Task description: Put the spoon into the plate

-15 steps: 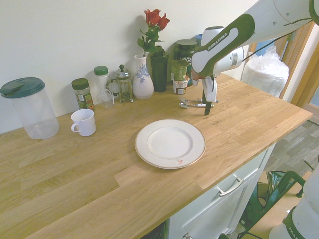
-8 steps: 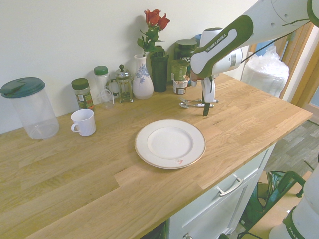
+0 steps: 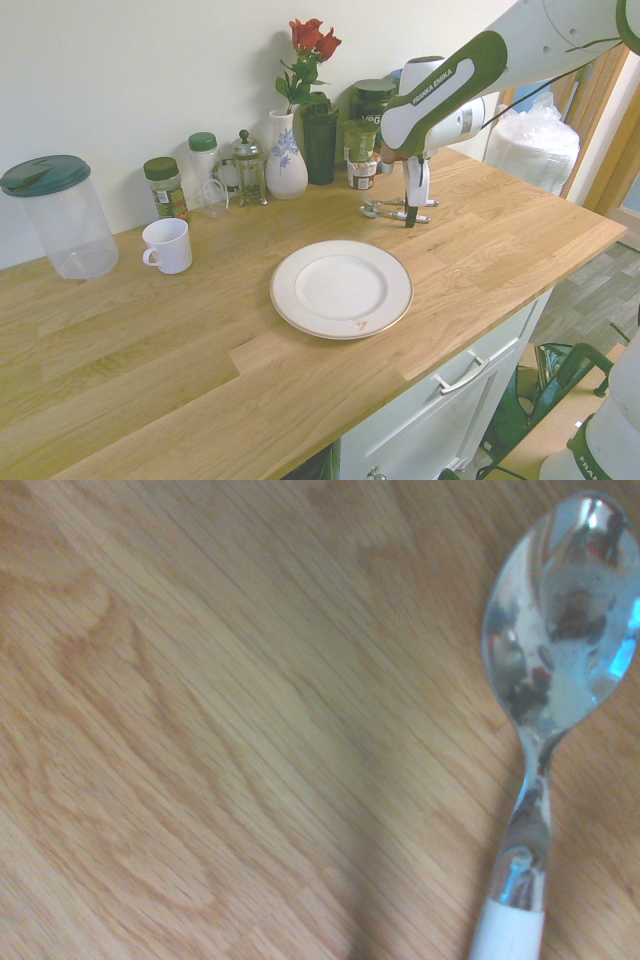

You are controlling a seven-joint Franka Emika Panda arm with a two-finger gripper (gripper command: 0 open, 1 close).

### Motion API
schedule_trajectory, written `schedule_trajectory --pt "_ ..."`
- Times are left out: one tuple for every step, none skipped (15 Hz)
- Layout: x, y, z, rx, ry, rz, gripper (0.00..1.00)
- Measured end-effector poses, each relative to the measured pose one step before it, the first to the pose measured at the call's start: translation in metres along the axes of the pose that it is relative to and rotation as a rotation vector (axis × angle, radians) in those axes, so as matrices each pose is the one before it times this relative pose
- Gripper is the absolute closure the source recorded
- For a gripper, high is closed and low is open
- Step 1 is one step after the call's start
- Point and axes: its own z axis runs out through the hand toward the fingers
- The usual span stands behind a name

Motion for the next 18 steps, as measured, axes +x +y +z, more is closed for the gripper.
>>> schedule_trajectory --pt "-0.00003 0.0 0.00003 -0.00066 -0.00023 0.00066 1.0" --pt "-0.00001 0.00002 0.0 -0.00016 -0.00006 0.00124 1.0" --pt "-0.00006 0.00015 0.00003 -0.00027 -0.00011 0.0025 1.0" --pt "-0.00016 0.00052 0.00002 -0.00138 -0.00034 0.00441 1.0" --pt "-0.0001 0.00087 -0.00032 -0.00159 0.00094 0.00413 1.0" --pt "-0.00002 0.0013 -0.00033 -0.00187 0.00228 0.00581 1.0" --pt "-0.00034 0.00128 0.00002 -0.00061 0.00006 0.00822 1.0" --pt "-0.00027 0.00089 0.00002 -0.00009 -0.0001 0.01213 1.0" --pt "-0.00019 0.00028 -0.00031 0.00341 -0.00004 0.02187 1.0" --pt "-0.00029 0.00019 -0.00071 0.01234 -0.00041 0.0309 1.0" --pt "-0.00016 -0.00018 -0.00259 0.01877 0.00061 0.02966 1.0" --pt "-0.00013 -0.00043 -0.00993 0.01579 0.00499 0.03123 1.0" --pt "-0.0014 -0.00157 -0.01713 0.0061 0.01194 0.03156 1.0" --pt "-0.00375 -0.00316 -0.02172 0.00401 0.01409 0.03547 1.0" --pt "-0.00657 -0.00548 -0.0256 -0.00277 0.01225 0.04208 1.0" --pt "-0.01011 -0.007 -0.02293 -0.01171 0.00395 0.05296 1.0" --pt "-0.01455 -0.00914 -0.01817 -0.00638 -0.01871 0.0593 1.0" --pt "-0.01661 -0.01294 -0.01367 -0.00282 -0.01578 0.05854 1.0"
